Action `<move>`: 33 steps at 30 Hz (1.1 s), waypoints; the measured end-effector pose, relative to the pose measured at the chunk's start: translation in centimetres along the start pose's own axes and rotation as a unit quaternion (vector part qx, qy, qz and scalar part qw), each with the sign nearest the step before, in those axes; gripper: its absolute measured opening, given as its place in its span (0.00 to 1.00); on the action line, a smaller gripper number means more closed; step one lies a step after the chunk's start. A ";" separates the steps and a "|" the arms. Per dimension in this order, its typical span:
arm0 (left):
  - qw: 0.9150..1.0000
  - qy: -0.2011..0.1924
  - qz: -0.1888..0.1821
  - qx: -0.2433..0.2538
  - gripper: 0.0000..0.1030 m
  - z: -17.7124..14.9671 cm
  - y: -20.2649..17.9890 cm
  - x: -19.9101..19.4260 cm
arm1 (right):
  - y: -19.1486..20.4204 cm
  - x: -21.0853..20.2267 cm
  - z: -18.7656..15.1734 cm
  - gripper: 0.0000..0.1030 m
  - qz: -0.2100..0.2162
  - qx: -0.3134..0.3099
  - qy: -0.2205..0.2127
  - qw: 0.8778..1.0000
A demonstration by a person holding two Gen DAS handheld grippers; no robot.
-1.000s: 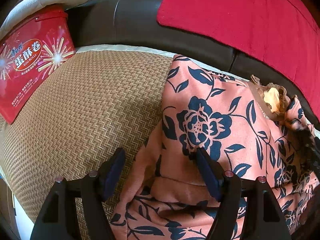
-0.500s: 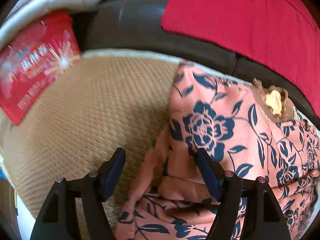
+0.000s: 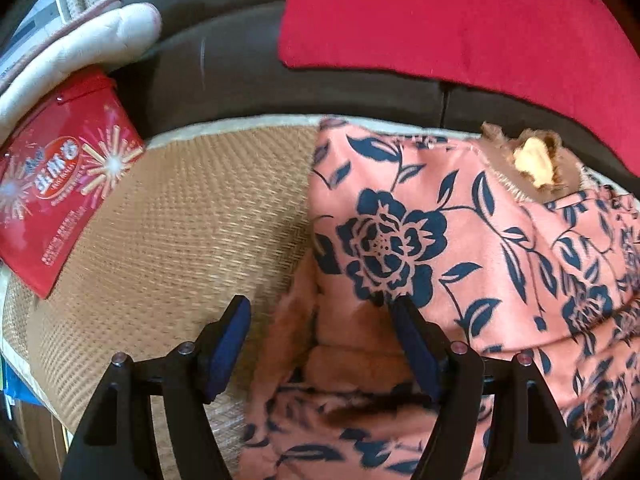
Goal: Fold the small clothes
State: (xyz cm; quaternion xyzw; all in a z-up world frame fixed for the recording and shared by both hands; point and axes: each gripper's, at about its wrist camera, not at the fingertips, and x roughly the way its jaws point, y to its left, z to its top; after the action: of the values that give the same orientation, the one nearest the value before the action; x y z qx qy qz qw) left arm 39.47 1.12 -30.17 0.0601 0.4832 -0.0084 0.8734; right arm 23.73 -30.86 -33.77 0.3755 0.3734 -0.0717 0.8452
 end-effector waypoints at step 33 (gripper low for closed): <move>0.959 0.090 -0.260 -0.069 0.73 -21.9 8.3 -6.7 | -15.2 -9.2 -18.1 0.85 -0.052 0.100 0.106 0.988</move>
State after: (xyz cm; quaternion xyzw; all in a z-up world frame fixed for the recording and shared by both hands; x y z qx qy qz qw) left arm 18.09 11.56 -35.23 -0.1279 0.5585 -0.1963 0.7957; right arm 0.65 -30.66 -44.23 0.4436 0.4710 -0.1127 0.7541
